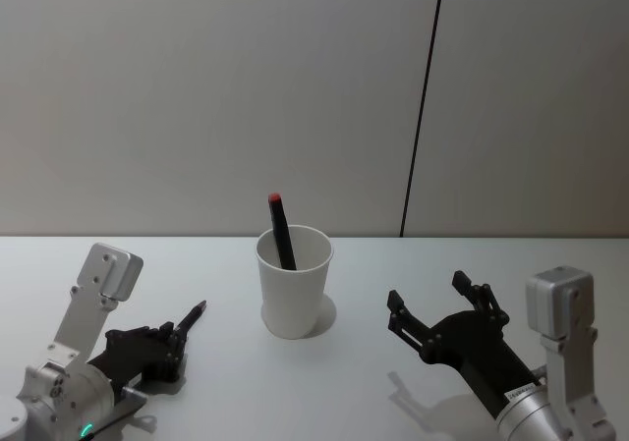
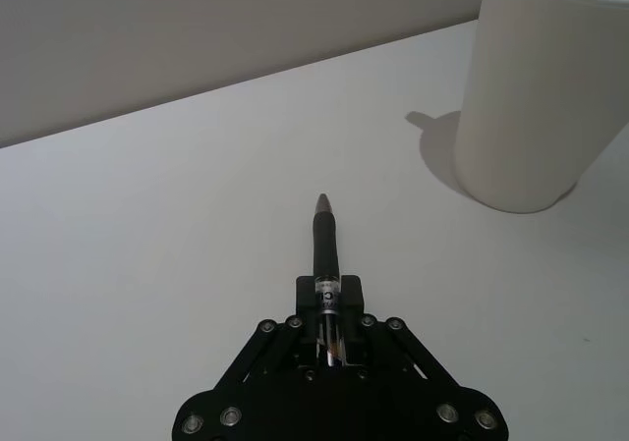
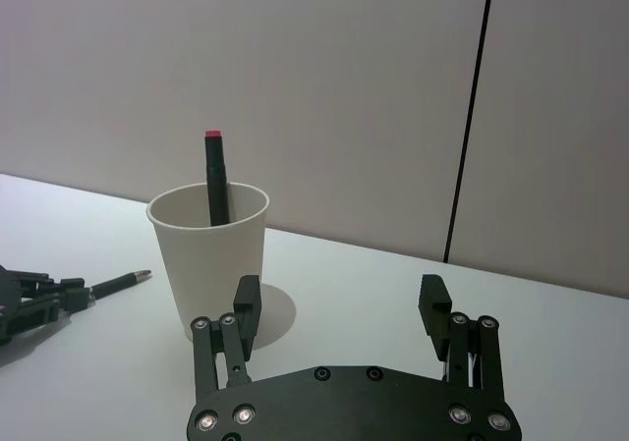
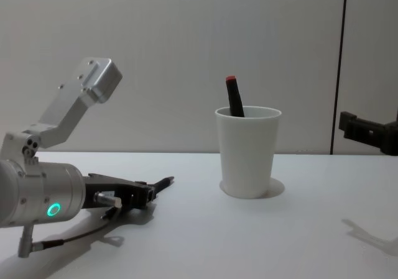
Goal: Place the pen into the pen holder.
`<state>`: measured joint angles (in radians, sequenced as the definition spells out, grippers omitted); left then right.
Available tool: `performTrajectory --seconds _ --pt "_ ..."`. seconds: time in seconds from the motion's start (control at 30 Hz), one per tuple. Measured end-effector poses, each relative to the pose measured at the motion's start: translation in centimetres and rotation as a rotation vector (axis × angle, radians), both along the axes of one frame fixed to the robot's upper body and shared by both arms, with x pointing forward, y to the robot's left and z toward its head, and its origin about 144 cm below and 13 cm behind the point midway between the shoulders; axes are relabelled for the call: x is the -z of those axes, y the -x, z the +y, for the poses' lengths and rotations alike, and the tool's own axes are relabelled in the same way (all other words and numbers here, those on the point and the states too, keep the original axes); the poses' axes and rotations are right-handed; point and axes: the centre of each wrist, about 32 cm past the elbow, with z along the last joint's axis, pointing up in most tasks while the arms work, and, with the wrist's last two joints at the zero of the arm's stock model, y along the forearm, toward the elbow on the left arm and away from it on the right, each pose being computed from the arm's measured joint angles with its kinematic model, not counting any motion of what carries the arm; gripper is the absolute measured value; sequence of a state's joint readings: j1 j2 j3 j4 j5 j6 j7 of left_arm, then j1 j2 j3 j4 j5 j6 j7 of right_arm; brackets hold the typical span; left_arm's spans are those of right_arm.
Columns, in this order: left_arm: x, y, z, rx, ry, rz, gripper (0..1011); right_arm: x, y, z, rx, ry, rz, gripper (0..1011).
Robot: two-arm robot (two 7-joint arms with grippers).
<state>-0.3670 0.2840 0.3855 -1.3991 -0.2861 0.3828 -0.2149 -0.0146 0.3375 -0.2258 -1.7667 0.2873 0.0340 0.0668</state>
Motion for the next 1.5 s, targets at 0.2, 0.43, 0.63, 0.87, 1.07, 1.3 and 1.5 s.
performTrajectory --seconds 0.2,0.43,0.63,0.87,1.07,1.3,1.5 --pt "0.00 0.00 0.00 0.000 0.000 0.000 146 0.00 0.00 0.00 0.000 0.000 0.000 1001" --pt "0.00 0.00 0.00 0.000 0.000 0.000 146 0.00 0.00 0.00 0.000 0.000 0.000 1001" --pt "0.00 0.00 0.00 0.000 0.000 0.000 146 0.00 0.00 0.00 0.000 0.000 0.000 1001" --pt "0.00 0.00 0.00 0.000 0.000 0.000 146 0.00 0.00 0.00 0.000 0.000 0.000 1001" --pt "0.00 0.00 -0.01 0.000 0.000 0.000 146 0.00 0.00 0.00 0.000 0.000 0.000 1001" --pt "0.00 0.00 0.00 0.000 0.000 0.000 146 0.00 0.00 0.00 0.000 0.000 0.000 1001" --pt "0.00 0.00 0.00 0.000 0.000 0.000 146 0.00 0.00 0.00 0.000 0.000 0.000 1001"
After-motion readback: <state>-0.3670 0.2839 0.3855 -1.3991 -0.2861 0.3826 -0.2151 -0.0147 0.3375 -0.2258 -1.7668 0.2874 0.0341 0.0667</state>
